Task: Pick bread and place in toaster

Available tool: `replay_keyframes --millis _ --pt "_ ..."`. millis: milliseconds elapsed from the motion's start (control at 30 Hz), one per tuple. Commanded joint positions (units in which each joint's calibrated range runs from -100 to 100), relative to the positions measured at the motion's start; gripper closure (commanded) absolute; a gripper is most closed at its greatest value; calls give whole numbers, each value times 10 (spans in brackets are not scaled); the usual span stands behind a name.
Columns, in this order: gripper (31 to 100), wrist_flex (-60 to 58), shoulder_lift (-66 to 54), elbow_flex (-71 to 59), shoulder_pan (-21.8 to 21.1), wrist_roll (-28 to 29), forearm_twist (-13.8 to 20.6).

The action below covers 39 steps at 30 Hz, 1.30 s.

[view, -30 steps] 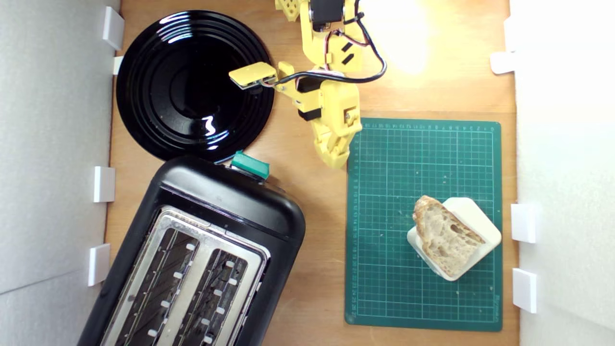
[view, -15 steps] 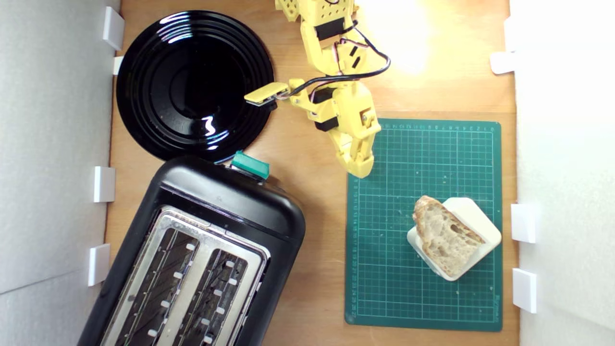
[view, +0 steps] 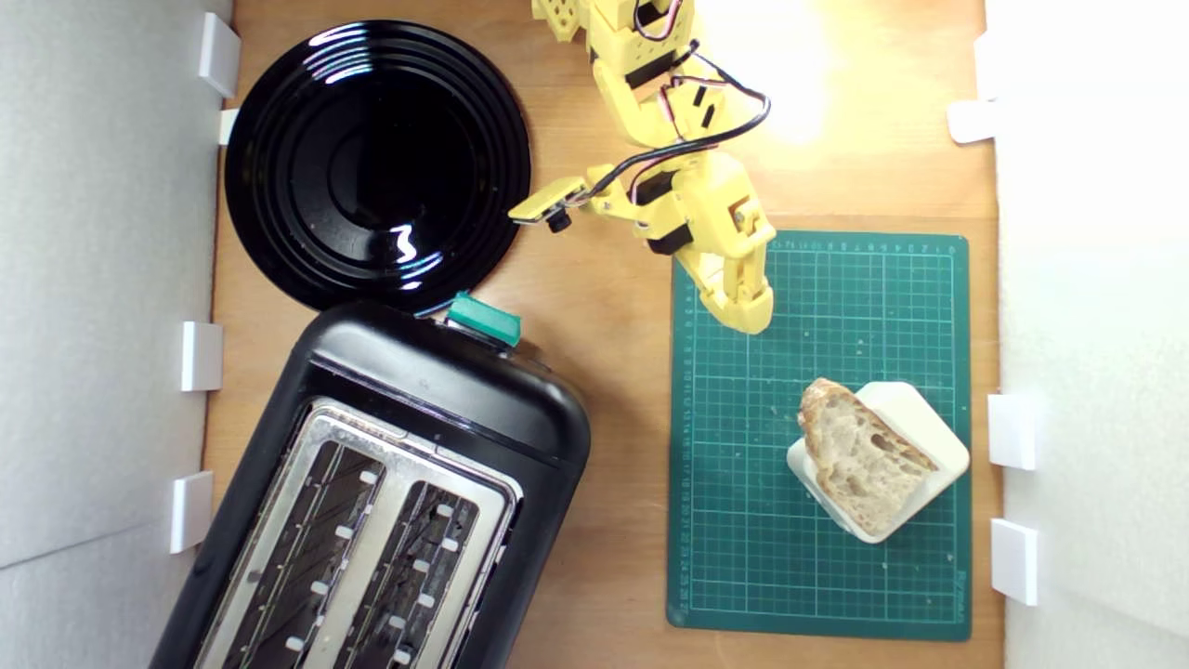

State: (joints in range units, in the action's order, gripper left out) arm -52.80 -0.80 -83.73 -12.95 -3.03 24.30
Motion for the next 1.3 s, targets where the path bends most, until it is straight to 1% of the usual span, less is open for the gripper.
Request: replay_keyframes --millis 0,200,433,467,533,700,800,900,1033,1100,1267 --pt "816 -57 16 20 -8 1 -8" --pt "712 -74 24 20 -1 -3 -9" --pt "648 -74 23 20 5 1 -9" --pt "634 -74 23 21 6 1 -5" --pt "603 -74 27 26 14 1 -6" --pt "496 -74 29 24 13 1 -6" --pt "451 -74 29 26 13 1 -1" --pt "431 -74 30 28 13 1 0" --pt "432 -74 30 35 12 10 0" --pt "431 -75 44 45 12 20 1" --pt "429 -77 79 76 1 21 1"
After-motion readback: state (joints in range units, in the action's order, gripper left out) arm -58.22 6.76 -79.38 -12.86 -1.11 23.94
